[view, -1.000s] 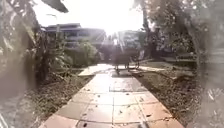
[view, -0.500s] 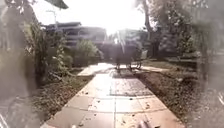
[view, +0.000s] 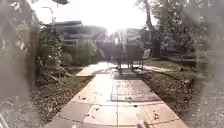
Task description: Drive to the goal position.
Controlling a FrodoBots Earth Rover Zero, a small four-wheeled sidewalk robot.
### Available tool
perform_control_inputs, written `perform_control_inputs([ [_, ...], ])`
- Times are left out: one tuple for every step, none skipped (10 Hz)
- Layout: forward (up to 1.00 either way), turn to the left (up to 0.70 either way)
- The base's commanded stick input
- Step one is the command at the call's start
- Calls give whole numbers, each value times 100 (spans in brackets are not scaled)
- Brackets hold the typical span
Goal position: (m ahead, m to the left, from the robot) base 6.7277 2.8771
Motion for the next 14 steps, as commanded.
perform_control_inputs([
  [50,0],
  [50,0],
  [50,0],
  [50,0],
  [50,0],
  [50,0],
  [50,0],
  [50,0],
  [50,0],
  [50,0],
  [50,0],
  [50,0],
  [50,0],
  [50,0],
])
